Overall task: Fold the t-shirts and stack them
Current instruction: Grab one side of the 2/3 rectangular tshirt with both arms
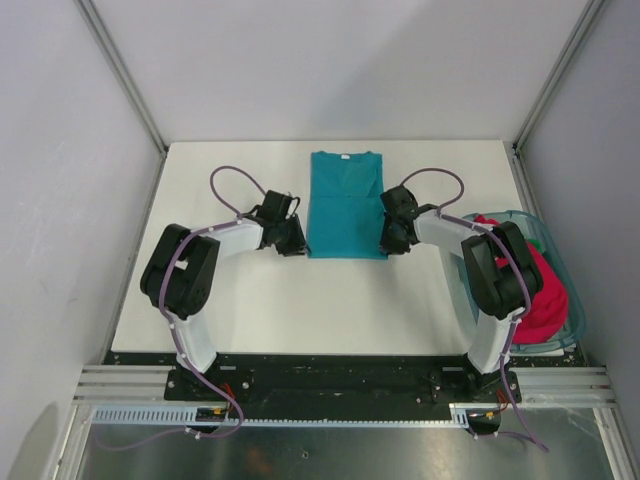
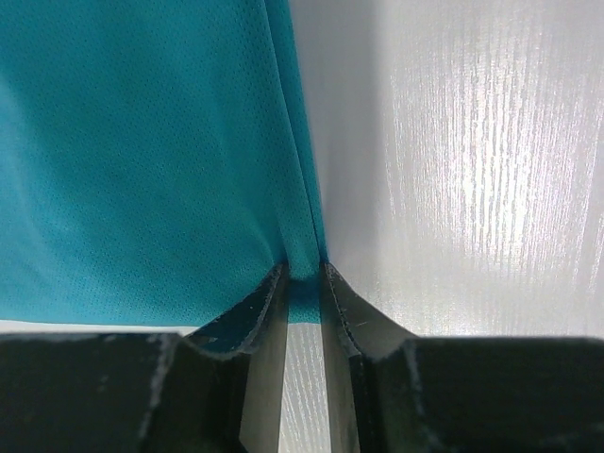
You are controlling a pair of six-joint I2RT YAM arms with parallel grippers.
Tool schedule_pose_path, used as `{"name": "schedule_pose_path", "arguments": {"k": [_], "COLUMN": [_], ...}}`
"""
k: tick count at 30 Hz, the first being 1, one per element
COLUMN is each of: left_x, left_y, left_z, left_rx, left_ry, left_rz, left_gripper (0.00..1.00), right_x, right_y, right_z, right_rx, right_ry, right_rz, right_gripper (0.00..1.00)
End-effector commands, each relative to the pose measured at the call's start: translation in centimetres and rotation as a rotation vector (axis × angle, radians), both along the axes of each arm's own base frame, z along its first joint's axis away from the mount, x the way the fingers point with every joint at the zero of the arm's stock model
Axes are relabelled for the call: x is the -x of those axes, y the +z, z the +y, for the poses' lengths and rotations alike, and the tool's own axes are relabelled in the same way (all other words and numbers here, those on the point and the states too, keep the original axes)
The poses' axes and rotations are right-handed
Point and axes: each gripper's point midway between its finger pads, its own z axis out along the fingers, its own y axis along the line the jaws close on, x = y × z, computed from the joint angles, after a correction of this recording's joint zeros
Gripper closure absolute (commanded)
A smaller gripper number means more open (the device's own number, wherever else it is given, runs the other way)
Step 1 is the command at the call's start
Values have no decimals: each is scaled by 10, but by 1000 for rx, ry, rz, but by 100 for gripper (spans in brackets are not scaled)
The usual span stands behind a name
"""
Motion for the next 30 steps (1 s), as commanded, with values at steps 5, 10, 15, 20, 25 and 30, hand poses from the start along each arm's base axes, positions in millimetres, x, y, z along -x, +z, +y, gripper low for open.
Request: {"name": "schedule_pose_path", "arguments": {"k": [5, 10, 15, 20, 25, 30], "left_x": [7, 9, 10, 10, 12, 13], "left_y": [-1, -5, -3, -3, -4, -6], "left_z": [5, 7, 6, 7, 7, 7], "left_rx": [-53, -61, -58, -57, -59, -60], "left_ry": [-3, 6, 9, 11, 10, 10], "left_rz": [18, 28, 25, 27, 31, 36], "left_gripper": [74, 72, 72, 72, 72, 72], "right_x": [11, 11, 12, 12, 12, 18], "right_y": [2, 4, 8, 12, 11, 2], "right_z": [-14, -14, -16, -19, -15, -5], "right_rx": [32, 30, 37, 59, 44, 36], "right_ry": [-24, -25, -30, -38, -30, -14], "right_rz": [10, 8, 4, -12, -9, 18], "right_gripper": [73, 69, 67, 62, 60, 60]}}
